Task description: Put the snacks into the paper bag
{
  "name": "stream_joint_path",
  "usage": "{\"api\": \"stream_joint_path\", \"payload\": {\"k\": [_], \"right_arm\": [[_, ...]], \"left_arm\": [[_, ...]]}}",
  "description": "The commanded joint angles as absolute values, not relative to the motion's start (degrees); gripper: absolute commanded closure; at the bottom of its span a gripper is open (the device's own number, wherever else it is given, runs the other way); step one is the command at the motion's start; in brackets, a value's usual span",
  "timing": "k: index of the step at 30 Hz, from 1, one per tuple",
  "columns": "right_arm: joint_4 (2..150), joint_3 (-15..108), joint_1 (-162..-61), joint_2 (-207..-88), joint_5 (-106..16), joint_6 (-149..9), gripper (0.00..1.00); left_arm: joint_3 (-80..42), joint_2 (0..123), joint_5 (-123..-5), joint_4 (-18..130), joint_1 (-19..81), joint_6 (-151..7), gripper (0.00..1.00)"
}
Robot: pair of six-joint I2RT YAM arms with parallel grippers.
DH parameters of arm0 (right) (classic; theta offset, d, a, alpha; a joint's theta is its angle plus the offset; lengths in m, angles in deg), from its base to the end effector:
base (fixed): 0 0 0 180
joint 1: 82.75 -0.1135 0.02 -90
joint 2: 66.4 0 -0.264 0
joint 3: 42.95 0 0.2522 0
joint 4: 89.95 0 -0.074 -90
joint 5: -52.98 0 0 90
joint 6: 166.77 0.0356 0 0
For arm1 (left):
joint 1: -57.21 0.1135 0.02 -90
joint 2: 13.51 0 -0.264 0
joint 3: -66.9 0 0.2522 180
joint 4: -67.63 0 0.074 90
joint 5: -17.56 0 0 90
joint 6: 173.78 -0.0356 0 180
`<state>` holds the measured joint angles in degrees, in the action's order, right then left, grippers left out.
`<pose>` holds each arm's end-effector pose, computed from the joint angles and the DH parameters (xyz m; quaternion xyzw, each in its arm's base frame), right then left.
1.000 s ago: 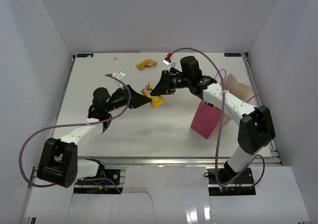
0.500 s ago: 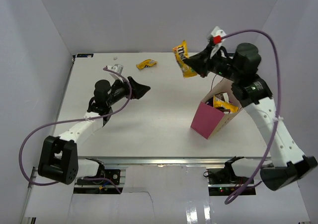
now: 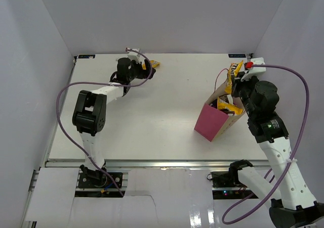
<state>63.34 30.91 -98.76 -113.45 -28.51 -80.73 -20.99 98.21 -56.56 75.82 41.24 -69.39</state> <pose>0.1691 0.0430 0.4207 -0.0704 0.7030 0.0220 0.7074 0.4325 -0.1339 0.2277 0.0944 0.7879 -0.2629 0.5488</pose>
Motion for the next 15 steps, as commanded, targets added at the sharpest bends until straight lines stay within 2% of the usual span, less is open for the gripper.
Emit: {"api": "stream_joint_path", "payload": {"k": [1, 5, 8, 10, 11, 13, 15], "right_arm": [[64.2, 30.0, -98.1, -111.0, -18.1, -75.5, 0.92], [64.3, 28.8, -97.9, -110.3, -17.0, -76.3, 0.85], [62.9, 27.2, -97.9, -110.3, -17.4, -76.5, 0.58], [62.5, 26.7, -97.9, -109.2, -18.2, -76.5, 0.47], [62.7, 26.8, -97.8, -108.9, -19.6, -78.4, 0.39], [62.7, 27.5, -97.8, -108.2, -22.9, -81.3, 0.32], [62.2, 28.5, -97.7, -107.4, -27.8, -86.6, 0.29]], "left_arm": [[-27.4, 103.3, -53.9, 76.3, 41.3, -74.3, 0.02], [-33.8, 108.8, -57.7, 77.4, 41.3, -72.2, 0.02], [-37.6, 113.4, -59.3, 77.8, 41.3, -72.2, 0.02], [-39.3, 116.2, -60.3, 77.9, 41.3, -72.5, 0.02], [-41.1, 117.0, -61.4, 77.8, 41.3, -72.7, 0.02], [-42.8, 119.5, -62.0, 77.9, 41.2, -74.8, 0.02], [-45.5, 121.0, -63.4, 77.9, 41.0, -78.5, 0.02]]}}
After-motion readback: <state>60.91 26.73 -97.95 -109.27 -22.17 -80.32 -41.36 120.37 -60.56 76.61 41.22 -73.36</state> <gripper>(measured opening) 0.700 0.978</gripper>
